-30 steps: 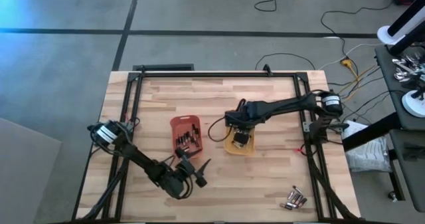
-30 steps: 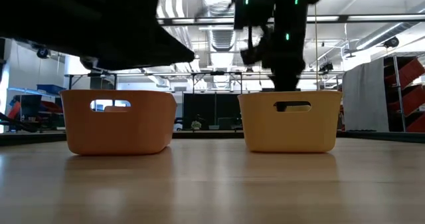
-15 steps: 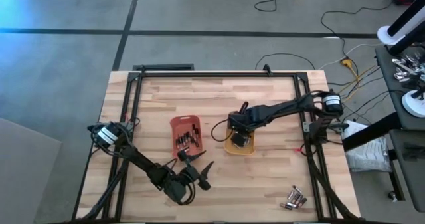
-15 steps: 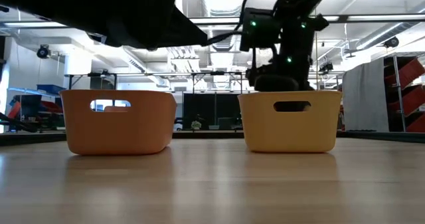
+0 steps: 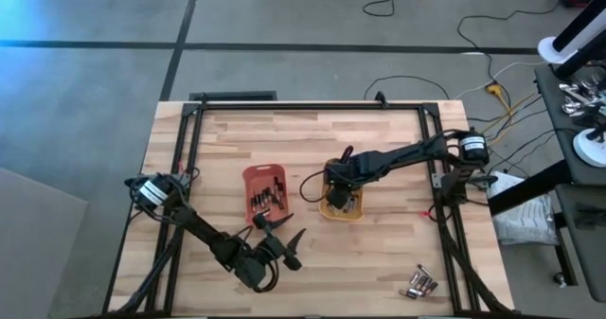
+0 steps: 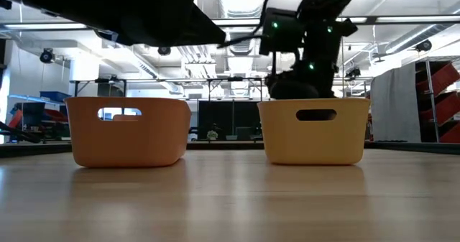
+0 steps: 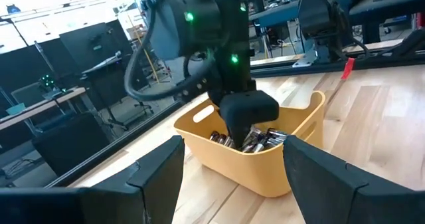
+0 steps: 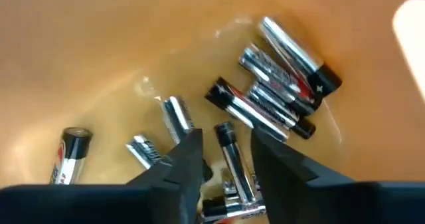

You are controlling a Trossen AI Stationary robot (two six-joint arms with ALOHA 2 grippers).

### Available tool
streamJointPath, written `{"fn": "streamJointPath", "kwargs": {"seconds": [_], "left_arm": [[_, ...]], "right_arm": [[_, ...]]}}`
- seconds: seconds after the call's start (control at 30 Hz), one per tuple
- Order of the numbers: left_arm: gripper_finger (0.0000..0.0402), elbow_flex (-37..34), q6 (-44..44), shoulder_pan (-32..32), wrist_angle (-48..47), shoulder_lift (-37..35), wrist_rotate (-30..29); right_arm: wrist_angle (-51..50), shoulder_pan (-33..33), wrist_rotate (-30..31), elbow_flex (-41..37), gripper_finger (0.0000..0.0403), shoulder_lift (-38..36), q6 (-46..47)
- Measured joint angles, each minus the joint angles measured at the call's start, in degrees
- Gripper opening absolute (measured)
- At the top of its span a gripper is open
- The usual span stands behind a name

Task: Sort batteries
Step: Put the black-silver battery into the yellow bin, then put the brown-black battery into the orange bin

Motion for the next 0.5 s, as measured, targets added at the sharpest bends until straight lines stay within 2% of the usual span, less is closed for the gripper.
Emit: {"fn": "streamJointPath", "kwargs": {"seconds": [0.3, 0.5], "left_arm": [[0.0233, 1.62, 2.1, 0.0, -0.15, 0.0, -0.13], [0.0233, 7.26, 10.51, -1.15, 0.04, -0.02, -0.13]], "right_arm": [[-7.24, 1.57, 0.54, 7.92, 0.0212, -0.02, -2.21], [-17.61, 8.32, 12.97, 14.7, 0.0243, -0.55, -1.06]]}}
